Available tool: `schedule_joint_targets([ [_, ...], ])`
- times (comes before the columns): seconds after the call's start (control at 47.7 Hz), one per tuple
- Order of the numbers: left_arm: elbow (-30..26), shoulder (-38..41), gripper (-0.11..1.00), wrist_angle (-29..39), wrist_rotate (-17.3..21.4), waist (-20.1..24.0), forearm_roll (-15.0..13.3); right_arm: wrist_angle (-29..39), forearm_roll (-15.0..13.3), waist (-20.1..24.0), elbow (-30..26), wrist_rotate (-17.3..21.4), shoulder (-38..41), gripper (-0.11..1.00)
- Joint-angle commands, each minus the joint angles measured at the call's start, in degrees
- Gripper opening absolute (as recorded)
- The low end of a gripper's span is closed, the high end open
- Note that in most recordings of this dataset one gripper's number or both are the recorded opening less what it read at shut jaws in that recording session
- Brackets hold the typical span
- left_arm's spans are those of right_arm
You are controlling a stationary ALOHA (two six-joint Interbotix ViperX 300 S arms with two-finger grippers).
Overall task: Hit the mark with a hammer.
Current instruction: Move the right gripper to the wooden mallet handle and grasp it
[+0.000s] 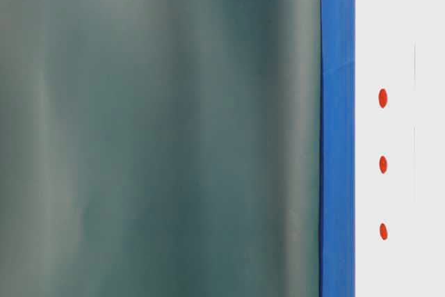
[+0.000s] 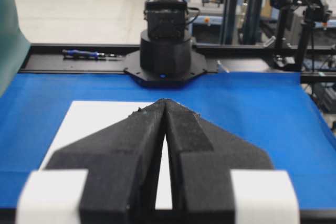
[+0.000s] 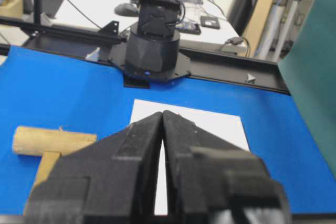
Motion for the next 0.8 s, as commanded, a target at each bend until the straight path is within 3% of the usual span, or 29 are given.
schedule_joint_targets([
  [0.0,-1.05,0.62,0.00,-0.26,-0.18,-0.18,-0.09,-0.09,-0.09,1.32,-1.76,0.18,1.23,0.00],
  [0.126,-1.05,0.79,0.00,-0.18,-0.09,-0.26,-0.09,3.25,0.00,3.78,-3.60,0.35,3.52,-0.06],
  [0.294,-1.05,0.88,0.00,0.35,-0.09,-0.18,-0.09,4.48,0.62,8.00,-7.12,1.14,9.14,-0.06],
  [0.482,-0.97,0.88,0.00,0.53,-0.09,-0.18,-0.18,4.13,0.70,9.76,-11.87,3.43,18.28,-0.01],
  [0.608,-0.97,0.88,0.00,0.62,-0.18,-0.18,-0.18,4.04,0.70,9.93,-15.21,6.50,26.28,0.16],
  [0.776,-0.79,0.88,0.00,0.62,-0.26,-0.18,-0.26,5.54,0.70,10.81,-20.30,10.37,36.21,0.65],
])
